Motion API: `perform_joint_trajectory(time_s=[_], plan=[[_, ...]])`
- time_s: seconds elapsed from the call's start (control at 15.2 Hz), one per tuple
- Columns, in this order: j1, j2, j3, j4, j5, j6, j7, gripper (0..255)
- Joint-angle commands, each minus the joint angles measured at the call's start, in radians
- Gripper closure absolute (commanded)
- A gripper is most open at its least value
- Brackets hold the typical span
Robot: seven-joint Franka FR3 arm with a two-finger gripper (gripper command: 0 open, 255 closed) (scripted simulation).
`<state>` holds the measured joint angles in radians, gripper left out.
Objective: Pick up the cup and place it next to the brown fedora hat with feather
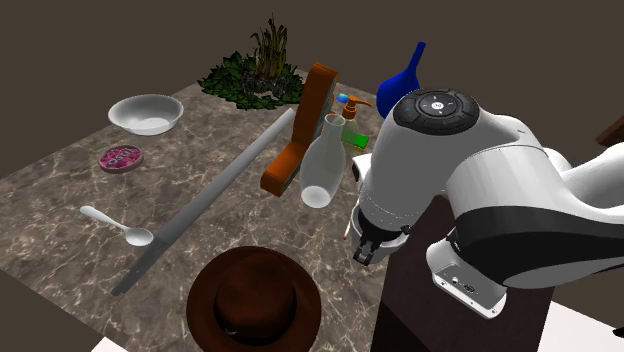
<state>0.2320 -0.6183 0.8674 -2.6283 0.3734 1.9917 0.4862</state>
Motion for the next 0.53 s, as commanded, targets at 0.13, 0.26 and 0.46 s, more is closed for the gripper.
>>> perform_joint_trajectory(time_s=[0.13,0.26,0.46], plan=[[0.0,0.001,0.001,-0.001,0.0,0.002,0.0,255],[0.0,0.001,0.001,-0.001,0.0,0.002,0.0,255],[0.0,0.001,0.001,-0.001,0.0,0.002,0.0,0]])
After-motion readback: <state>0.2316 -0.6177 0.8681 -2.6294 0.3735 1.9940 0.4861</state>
